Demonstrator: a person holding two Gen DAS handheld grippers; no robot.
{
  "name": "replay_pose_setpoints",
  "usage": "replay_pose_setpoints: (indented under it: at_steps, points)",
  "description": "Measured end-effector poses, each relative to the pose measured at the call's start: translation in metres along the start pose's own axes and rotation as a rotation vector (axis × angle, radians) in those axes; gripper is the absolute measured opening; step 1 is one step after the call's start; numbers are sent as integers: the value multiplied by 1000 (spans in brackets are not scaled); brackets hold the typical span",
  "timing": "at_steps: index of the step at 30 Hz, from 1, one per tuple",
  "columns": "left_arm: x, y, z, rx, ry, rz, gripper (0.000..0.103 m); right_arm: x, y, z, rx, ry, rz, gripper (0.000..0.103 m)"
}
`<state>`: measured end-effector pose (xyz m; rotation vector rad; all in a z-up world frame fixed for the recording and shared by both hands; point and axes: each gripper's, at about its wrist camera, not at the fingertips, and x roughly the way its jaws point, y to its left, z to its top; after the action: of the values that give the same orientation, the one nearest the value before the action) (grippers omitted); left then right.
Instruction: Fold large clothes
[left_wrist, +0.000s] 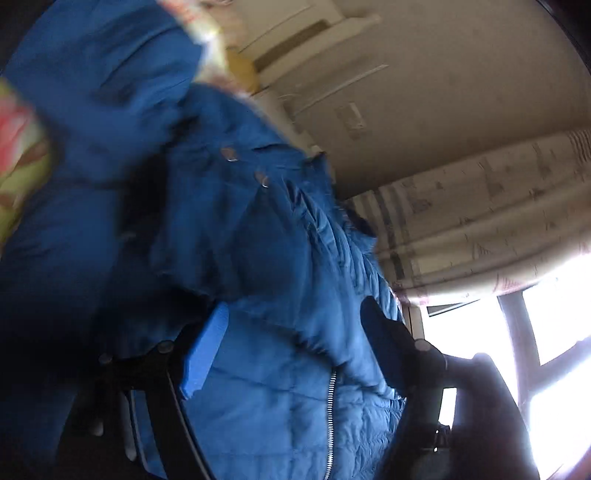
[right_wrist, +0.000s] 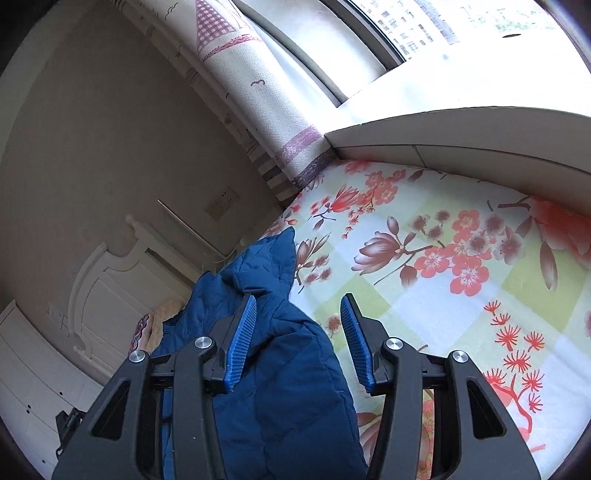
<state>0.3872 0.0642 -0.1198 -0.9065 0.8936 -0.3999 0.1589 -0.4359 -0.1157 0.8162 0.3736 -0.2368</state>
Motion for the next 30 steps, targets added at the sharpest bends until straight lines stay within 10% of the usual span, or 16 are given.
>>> replay_pose_setpoints:
  at_steps: [7, 9, 11, 17, 22, 27, 30]
  points:
    - [1, 4, 5, -32, -21, 66, 68, 2, 6, -2, -54, 0, -26, 49]
    - [4, -4, 8, -26, -34, 91, 56, 2, 6, -2, -62, 2, -31, 49]
    - [7, -7, 10, 10, -36, 120, 22, 2, 6, -2, -67, 2, -33, 49]
    - [-13, -24, -14, 155, -52, 174, 17, 4, 7, -3, -72, 7, -39, 49]
    - [-20, -28, -35, 251, -28, 316, 47, 6, 7, -4, -81, 11, -44, 49]
    - [-74, -38, -33, 271, -307, 557, 78, 6, 6, -4, -82, 8, -43, 49]
    - [-101, -68, -39, 394, -462, 551, 86, 6, 9, -4, -101, 8, -43, 49]
